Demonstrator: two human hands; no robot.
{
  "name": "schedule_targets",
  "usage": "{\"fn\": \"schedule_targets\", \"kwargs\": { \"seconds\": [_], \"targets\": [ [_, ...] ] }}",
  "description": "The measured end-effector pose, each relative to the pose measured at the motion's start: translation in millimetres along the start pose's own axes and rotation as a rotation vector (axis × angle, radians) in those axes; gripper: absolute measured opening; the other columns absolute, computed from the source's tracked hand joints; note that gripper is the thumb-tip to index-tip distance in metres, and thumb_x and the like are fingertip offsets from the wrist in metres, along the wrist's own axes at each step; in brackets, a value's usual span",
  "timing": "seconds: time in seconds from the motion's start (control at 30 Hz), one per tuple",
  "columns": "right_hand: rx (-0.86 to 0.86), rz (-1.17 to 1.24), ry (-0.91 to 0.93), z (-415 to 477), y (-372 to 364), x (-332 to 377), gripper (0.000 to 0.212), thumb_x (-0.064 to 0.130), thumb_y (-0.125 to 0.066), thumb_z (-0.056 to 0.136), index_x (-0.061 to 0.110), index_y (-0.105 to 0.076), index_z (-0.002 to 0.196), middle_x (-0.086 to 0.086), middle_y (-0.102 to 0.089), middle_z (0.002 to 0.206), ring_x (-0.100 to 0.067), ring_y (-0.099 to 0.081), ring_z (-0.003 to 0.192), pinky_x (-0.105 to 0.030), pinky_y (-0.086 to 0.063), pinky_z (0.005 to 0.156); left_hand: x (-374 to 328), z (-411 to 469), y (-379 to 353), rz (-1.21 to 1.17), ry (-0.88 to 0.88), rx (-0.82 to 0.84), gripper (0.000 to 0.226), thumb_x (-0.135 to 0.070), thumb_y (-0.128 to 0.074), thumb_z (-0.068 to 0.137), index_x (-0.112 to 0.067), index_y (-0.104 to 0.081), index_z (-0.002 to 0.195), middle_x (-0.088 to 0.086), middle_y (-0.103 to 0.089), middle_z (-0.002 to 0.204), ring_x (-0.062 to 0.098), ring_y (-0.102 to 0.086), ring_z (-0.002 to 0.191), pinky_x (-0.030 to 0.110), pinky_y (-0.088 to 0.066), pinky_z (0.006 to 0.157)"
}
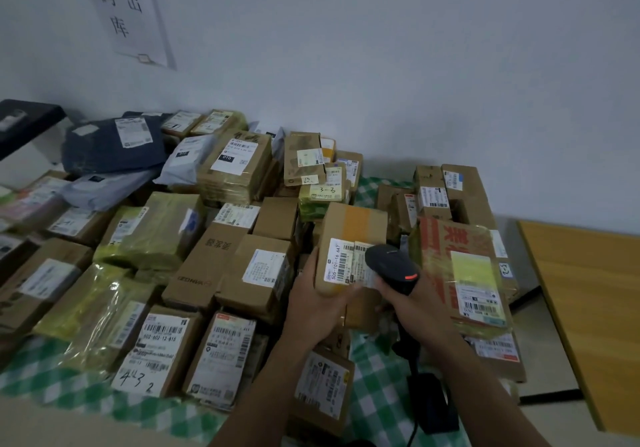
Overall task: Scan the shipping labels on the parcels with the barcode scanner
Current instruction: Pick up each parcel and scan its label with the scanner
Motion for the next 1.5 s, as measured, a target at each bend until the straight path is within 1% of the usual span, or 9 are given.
{"fn": "schedule_targets", "kwargs": {
  "seconds": [0.13, 0.2, 0.3, 0.47, 0.9, 1.07, 1.27, 1.37, 1.5],
  "targets": [
    [-0.047, -0.022, 0.054, -2, 12, 20, 0.033, 0.027, -0.074, 0.096, 0.03, -0.061, 0.127, 0.005, -0.078, 0.091, -0.018, -0.077, 0.074, -0.041, -0.06, 0.074, -19, 0, 17, -0.028, 0.02, 0.112, 0.077, -0.036, -0.078, 0.091, -0.061, -0.029, 0.145, -0.037, -0.063, 0.113, -0.019, -0.061, 0.101, 0.007, -0.051, 0.076],
    [-0.034, -0.033, 0.058, -2, 18, 26, 0.034, 0.027, -0.073, 0.097, 0.03, -0.059, 0.128, 0.002, -0.078, 0.087, -0.015, -0.076, 0.071, -0.039, -0.058, 0.069, -27, 2, 29, -0.016, 0.0, 0.1, 0.077, -0.035, -0.079, 0.09, -0.058, -0.033, 0.148, -0.031, -0.068, 0.116, -0.015, -0.064, 0.102, 0.008, -0.052, 0.076],
    [-0.061, -0.096, 0.1, -2, 27, 37, 0.043, 0.036, -0.074, 0.095, 0.033, -0.057, 0.135, 0.003, -0.077, 0.096, -0.014, -0.074, 0.081, -0.036, -0.057, 0.073, -44, 13, 44, 0.036, -0.059, 0.049, 0.07, -0.034, -0.076, 0.093, -0.053, -0.04, 0.149, -0.027, -0.069, 0.118, -0.015, -0.065, 0.101, 0.014, -0.054, 0.084],
    [-0.078, -0.288, 0.214, -4, 37, 58, 0.05, 0.038, -0.077, 0.092, 0.029, -0.054, 0.135, 0.015, -0.067, 0.111, 0.002, -0.063, 0.097, -0.019, -0.047, 0.076, -69, 45, 58, 0.141, -0.124, 0.025, 0.053, -0.051, -0.06, 0.1, -0.048, -0.044, 0.151, -0.016, -0.067, 0.128, 0.004, -0.067, 0.11, 0.04, -0.058, 0.095],
    [-0.005, -0.432, 0.237, -2, 36, 75, 0.046, 0.04, -0.075, 0.091, 0.034, -0.056, 0.132, 0.015, -0.065, 0.113, -0.004, -0.064, 0.1, -0.036, -0.057, 0.091, -94, 95, 54, 0.456, -0.216, 0.021, 0.05, -0.059, -0.045, 0.103, -0.048, -0.043, 0.151, -0.004, -0.047, 0.156, 0.022, -0.044, 0.144, 0.055, -0.043, 0.113],
    [0.001, -0.425, 0.243, -1, 39, 75, 0.044, 0.039, -0.075, 0.092, 0.035, -0.052, 0.13, 0.018, -0.062, 0.11, 0.0, -0.061, 0.1, -0.024, -0.05, 0.086, -92, 99, 50, 0.493, -0.211, 0.024, 0.052, -0.063, -0.043, 0.102, -0.051, -0.039, 0.152, -0.003, -0.046, 0.156, 0.025, -0.043, 0.145, 0.058, -0.044, 0.112],
    [0.024, -0.448, 0.234, 4, 41, 71, 0.047, 0.045, -0.075, 0.091, 0.034, -0.054, 0.131, 0.014, -0.067, 0.106, -0.005, -0.066, 0.097, -0.033, -0.057, 0.09, -99, 98, 49, 0.541, -0.2, 0.022, 0.05, -0.058, -0.044, 0.104, -0.047, -0.041, 0.153, -0.001, -0.041, 0.16, 0.026, -0.037, 0.148, 0.057, -0.038, 0.117],
    [0.038, -0.427, 0.243, 5, 44, 73, 0.047, 0.042, -0.075, 0.092, 0.036, -0.053, 0.132, 0.017, -0.065, 0.109, -0.001, -0.064, 0.098, -0.027, -0.054, 0.088, -102, 94, 47, 0.541, -0.195, -0.001, 0.052, -0.056, -0.044, 0.105, -0.049, -0.036, 0.155, 0.0, -0.039, 0.161, 0.026, -0.037, 0.149, 0.053, -0.038, 0.117],
    [0.002, -0.388, 0.263, 5, 62, 78, 0.025, 0.03, -0.074, 0.095, 0.042, -0.058, 0.111, 0.011, -0.07, 0.085, 0.001, -0.067, 0.074, -0.015, -0.049, 0.066, -103, 90, 39, 0.151, -0.043, 0.0, 0.059, -0.045, -0.058, 0.103, -0.054, -0.031, 0.155, -0.001, -0.038, 0.162, 0.029, -0.044, 0.144, 0.051, -0.041, 0.114]
  ]
}}
Point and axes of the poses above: each hand's wrist, its own z-axis towards the middle knuckle, its own y-axis out of the back of the hand, x = y × z, the point moved 2 cm from there along z, towards the middle knuckle
